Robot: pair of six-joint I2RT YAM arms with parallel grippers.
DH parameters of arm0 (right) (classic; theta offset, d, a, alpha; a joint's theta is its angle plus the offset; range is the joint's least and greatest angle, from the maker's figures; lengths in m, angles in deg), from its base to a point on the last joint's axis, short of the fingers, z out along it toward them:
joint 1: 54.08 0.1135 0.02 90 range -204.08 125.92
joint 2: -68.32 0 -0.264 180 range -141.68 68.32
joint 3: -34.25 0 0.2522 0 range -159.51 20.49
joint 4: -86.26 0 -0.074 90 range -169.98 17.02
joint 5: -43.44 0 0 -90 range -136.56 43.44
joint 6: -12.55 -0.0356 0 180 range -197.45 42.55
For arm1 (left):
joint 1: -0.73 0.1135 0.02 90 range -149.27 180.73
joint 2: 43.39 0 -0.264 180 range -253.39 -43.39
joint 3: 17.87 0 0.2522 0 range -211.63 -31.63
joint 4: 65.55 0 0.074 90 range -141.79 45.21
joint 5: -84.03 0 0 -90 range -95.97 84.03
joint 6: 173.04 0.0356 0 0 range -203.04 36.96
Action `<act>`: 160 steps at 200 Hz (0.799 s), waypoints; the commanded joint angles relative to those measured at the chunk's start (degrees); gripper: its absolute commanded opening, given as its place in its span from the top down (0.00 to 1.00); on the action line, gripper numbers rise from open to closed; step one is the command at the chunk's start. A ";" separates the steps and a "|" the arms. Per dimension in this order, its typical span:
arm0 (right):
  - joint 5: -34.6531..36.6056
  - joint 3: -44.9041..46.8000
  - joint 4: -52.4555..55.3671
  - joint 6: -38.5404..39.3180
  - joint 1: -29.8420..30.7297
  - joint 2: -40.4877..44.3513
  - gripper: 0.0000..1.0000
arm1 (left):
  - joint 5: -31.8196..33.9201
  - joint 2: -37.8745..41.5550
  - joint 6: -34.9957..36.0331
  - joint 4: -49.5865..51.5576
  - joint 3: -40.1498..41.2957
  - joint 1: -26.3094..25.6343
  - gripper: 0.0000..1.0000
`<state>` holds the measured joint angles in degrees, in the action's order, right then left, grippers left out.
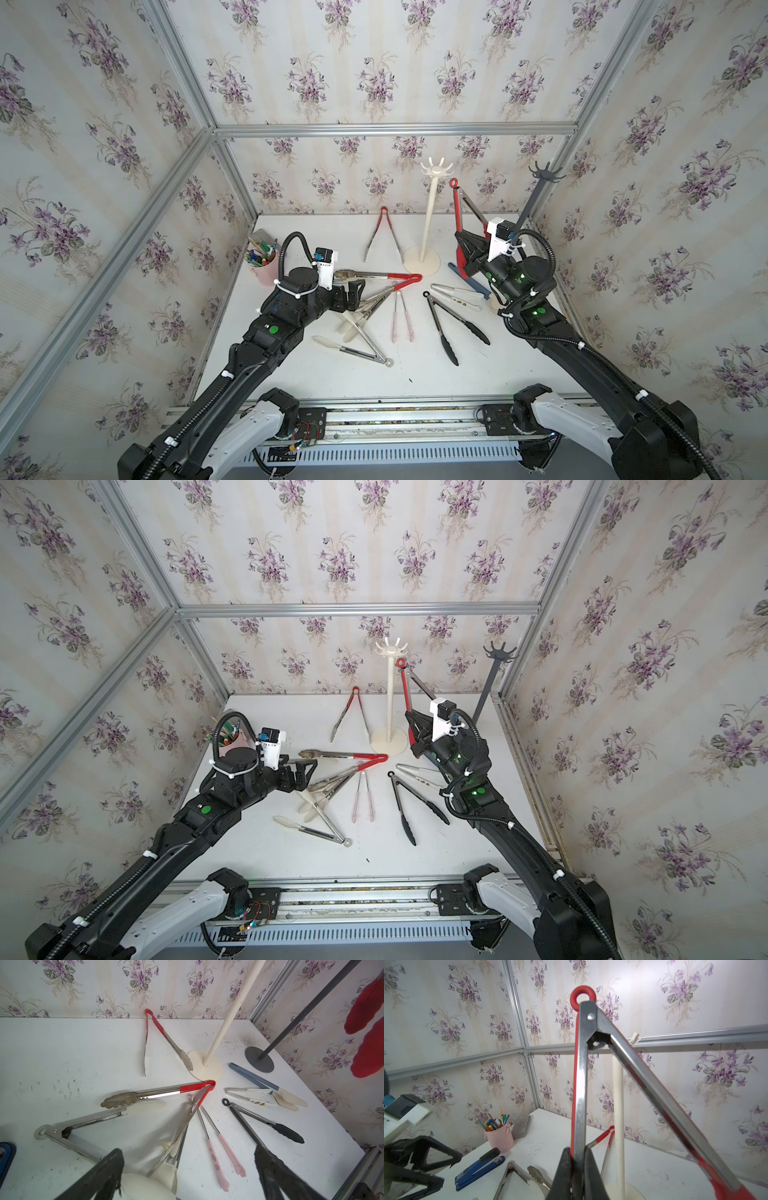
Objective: Hang food tongs on kitchen utensil racks
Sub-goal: Hang the food tongs on the rack.
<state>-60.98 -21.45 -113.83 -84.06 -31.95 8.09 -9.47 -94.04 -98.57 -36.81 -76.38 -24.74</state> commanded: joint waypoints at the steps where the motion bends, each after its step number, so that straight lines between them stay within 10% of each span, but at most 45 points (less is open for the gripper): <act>1: 0.74 -1.92 -7.20 0.69 0.21 -1.97 1.00 | 0.79 0.29 -1.07 -0.74 0.19 0.07 0.01; 160: 1.89 -8.78 -13.84 0.60 1.60 -14.67 1.00 | 2.18 3.03 -1.47 -0.48 1.77 0.07 0.01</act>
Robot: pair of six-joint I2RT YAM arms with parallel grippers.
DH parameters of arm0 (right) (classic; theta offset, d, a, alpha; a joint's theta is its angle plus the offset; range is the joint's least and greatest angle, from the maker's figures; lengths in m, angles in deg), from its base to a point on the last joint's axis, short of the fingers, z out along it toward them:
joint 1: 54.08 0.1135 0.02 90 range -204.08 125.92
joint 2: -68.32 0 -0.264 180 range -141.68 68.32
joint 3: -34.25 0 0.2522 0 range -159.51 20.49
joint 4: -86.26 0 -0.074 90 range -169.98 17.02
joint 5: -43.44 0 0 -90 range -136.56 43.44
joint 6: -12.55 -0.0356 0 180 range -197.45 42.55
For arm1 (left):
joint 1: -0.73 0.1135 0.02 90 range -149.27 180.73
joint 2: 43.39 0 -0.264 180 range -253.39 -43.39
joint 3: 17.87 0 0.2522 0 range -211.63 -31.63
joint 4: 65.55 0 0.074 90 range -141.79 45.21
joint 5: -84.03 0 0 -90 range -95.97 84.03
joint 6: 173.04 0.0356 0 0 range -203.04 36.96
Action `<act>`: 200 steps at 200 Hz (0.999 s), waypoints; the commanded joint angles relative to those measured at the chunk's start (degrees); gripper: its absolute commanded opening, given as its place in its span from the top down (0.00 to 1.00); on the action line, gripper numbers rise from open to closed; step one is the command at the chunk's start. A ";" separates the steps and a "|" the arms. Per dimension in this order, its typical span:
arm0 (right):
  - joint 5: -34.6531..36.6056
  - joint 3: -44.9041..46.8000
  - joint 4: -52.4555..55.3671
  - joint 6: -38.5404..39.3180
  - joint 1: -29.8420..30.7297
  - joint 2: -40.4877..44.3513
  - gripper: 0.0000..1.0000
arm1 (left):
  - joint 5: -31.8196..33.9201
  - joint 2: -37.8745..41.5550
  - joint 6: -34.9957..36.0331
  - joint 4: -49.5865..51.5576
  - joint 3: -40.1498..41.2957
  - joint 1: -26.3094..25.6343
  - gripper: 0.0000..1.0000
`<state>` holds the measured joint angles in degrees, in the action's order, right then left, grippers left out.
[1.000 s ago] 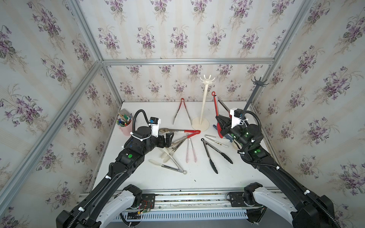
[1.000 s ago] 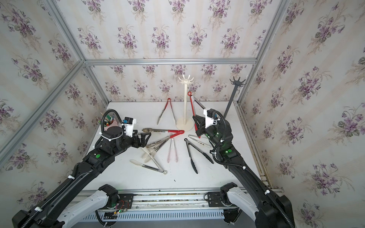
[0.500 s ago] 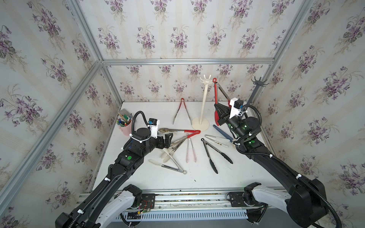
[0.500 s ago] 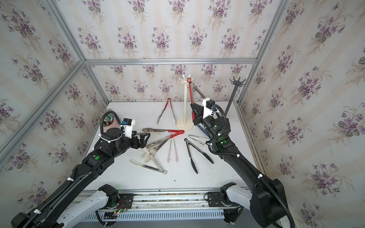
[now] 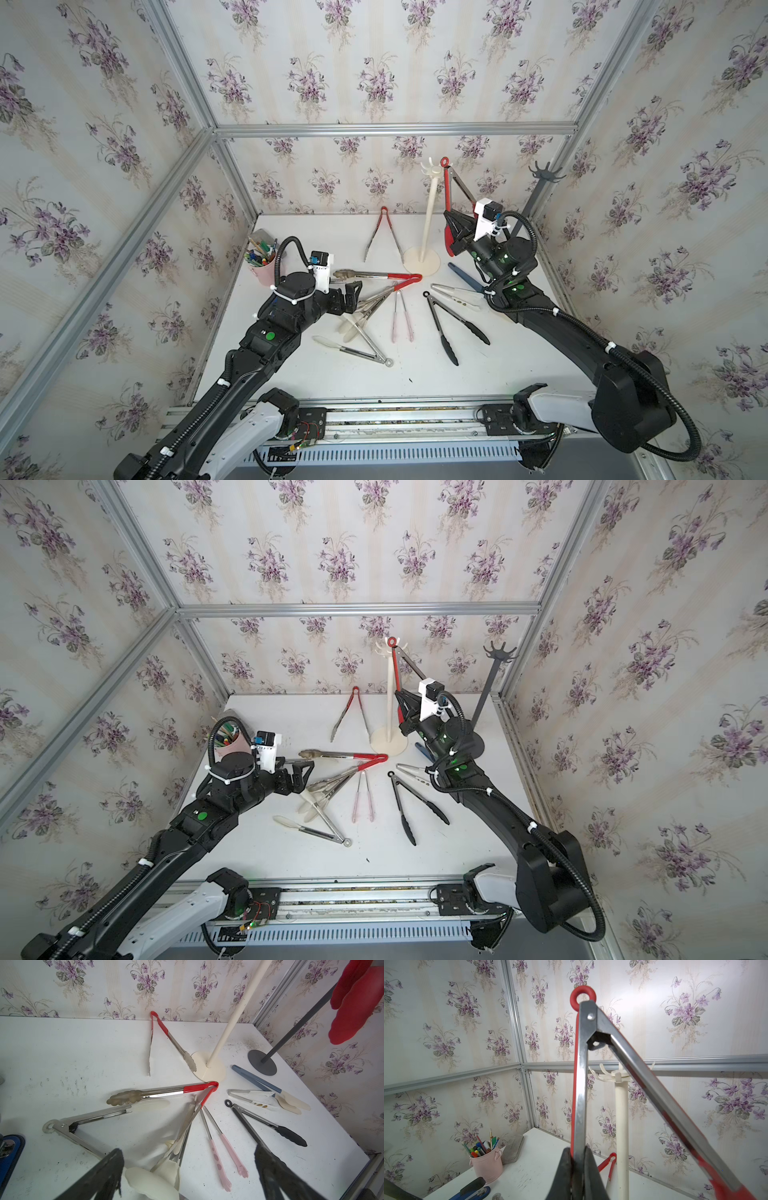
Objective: Hang food tongs on kitchen utensil racks
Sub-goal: Hang the food tongs on the rack.
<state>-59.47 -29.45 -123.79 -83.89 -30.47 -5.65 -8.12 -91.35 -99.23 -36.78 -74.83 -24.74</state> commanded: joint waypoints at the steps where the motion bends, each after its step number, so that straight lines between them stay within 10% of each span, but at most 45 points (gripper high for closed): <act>1: 0.45 -0.78 -3.94 0.40 0.11 -0.96 1.00 | 0.88 0.38 -0.84 -0.50 0.22 0.07 0.01; 200: 2.71 -4.74 -5.87 0.15 0.03 -9.50 1.00 | 2.60 3.93 -0.23 5.12 -1.45 0.07 0.01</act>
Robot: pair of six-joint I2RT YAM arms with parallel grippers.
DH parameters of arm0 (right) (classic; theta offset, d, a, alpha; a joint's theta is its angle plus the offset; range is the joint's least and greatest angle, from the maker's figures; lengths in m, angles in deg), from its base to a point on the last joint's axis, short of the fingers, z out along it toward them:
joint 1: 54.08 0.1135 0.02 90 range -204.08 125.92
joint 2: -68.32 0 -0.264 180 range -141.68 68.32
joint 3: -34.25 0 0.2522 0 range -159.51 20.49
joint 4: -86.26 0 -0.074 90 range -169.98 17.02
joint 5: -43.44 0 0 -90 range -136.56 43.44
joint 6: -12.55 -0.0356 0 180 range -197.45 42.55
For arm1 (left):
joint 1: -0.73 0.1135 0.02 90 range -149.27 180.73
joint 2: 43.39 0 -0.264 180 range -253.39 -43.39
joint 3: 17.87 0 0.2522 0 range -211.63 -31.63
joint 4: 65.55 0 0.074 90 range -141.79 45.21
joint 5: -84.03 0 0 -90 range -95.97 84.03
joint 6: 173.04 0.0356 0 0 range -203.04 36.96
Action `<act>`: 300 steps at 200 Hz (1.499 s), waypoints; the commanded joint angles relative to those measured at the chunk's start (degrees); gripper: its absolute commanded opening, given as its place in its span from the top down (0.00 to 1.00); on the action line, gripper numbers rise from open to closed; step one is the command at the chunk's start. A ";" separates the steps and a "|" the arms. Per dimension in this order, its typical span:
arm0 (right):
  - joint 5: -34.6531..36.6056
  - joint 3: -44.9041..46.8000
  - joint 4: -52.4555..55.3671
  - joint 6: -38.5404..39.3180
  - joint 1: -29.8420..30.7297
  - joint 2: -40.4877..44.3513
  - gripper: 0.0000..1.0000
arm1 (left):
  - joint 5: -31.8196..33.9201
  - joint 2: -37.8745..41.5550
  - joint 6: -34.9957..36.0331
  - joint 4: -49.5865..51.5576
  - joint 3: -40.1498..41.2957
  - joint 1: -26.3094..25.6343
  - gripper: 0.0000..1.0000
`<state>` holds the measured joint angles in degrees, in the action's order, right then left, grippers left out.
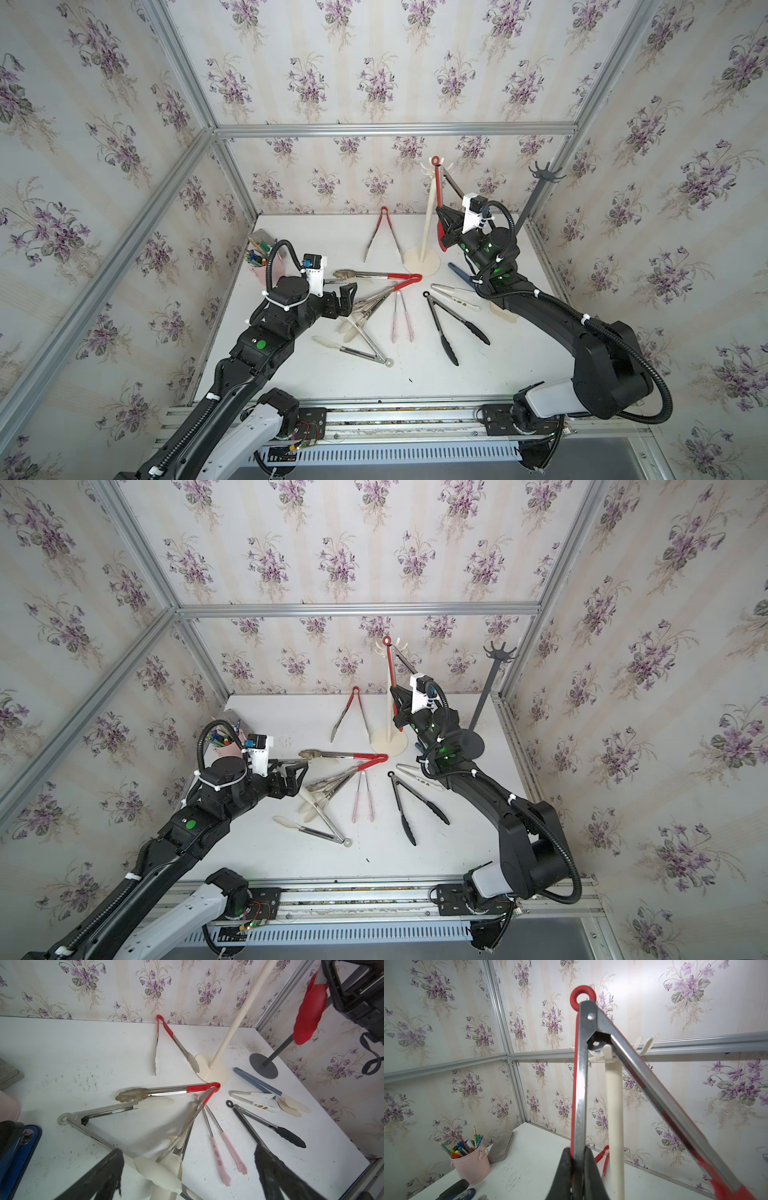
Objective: Hang food tongs on kitchen utensil racks
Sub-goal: Hang the food tongs on the rack.
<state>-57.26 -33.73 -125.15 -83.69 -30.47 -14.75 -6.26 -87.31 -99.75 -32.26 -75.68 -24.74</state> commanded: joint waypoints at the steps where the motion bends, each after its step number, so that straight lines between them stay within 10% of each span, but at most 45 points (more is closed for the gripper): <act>1: 0.51 -0.45 -4.55 -0.02 0.03 -0.38 1.00 | 0.69 -0.16 0.24 0.60 -0.60 0.07 0.01; 186: 1.99 2.70 -10.78 -2.37 0.08 -4.81 1.00 | 0.38 -2.57 0.22 0.60 -1.65 0.05 0.01; 300: 2.06 3.09 -7.79 -3.10 0.09 -3.71 0.65 | -0.55 -7.13 -1.66 -0.75 -1.10 0.07 0.01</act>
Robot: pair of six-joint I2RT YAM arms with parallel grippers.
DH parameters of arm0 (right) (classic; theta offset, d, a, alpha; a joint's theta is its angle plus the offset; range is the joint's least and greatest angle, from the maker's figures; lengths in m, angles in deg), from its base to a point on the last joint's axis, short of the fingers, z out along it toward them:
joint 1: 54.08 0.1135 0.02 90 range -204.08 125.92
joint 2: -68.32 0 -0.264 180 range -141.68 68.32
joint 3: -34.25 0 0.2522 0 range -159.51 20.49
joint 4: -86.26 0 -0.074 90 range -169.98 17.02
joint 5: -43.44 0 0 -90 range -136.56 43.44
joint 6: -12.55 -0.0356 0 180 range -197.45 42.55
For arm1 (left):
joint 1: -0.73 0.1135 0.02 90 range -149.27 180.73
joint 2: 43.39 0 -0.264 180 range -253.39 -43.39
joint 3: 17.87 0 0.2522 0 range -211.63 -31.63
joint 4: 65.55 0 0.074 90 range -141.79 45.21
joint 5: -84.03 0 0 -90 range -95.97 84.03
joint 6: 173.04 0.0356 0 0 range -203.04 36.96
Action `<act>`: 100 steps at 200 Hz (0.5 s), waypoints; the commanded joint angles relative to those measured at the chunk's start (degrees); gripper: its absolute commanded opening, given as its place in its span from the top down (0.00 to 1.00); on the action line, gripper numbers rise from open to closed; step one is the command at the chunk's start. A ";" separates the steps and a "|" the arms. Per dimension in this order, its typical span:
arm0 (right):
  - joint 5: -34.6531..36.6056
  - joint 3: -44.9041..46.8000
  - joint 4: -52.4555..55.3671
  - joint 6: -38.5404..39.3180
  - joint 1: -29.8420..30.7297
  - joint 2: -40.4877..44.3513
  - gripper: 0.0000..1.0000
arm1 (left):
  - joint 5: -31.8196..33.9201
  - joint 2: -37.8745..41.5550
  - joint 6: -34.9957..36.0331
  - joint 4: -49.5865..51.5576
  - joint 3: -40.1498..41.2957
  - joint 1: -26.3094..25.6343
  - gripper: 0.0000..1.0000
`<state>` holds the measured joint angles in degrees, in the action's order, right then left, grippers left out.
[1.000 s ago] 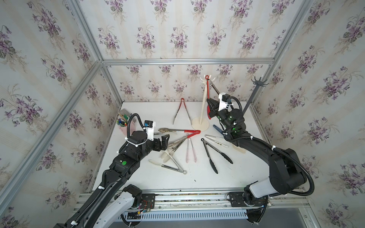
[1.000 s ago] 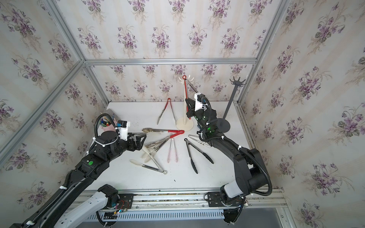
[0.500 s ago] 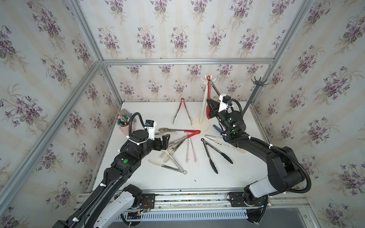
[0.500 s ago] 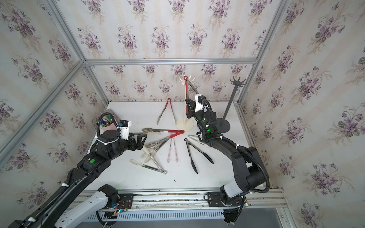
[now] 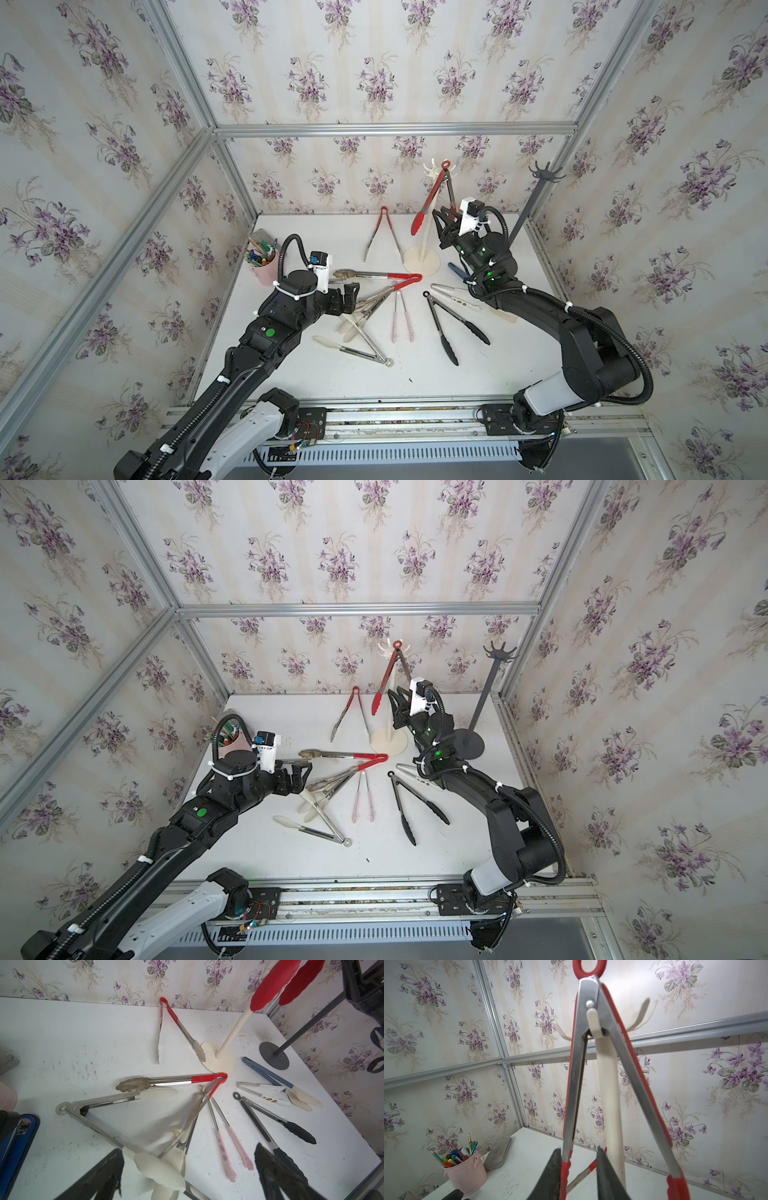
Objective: Hang food tongs on kitchen utensil racks
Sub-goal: Hang the food tongs on the rack, then pick up the food tongs from the center of the board.
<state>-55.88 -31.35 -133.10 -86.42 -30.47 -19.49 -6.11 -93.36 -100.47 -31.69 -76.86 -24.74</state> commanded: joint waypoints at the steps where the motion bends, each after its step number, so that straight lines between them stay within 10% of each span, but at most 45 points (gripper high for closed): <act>1: 0.70 0.74 0.23 -0.36 0.10 1.05 0.65 | -0.72 -1.12 -0.89 -1.31 0.07 0.07 0.01; 100: -0.18 3.14 13.54 -0.88 -0.44 8.19 0.25 | -1.37 -11.41 -5.94 -1.39 -2.18 0.07 0.01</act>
<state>-55.08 -28.33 -124.49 -86.42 -30.53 -12.65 -7.18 -103.07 -103.73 -32.13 -78.31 -24.74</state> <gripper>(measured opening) 0.751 0.993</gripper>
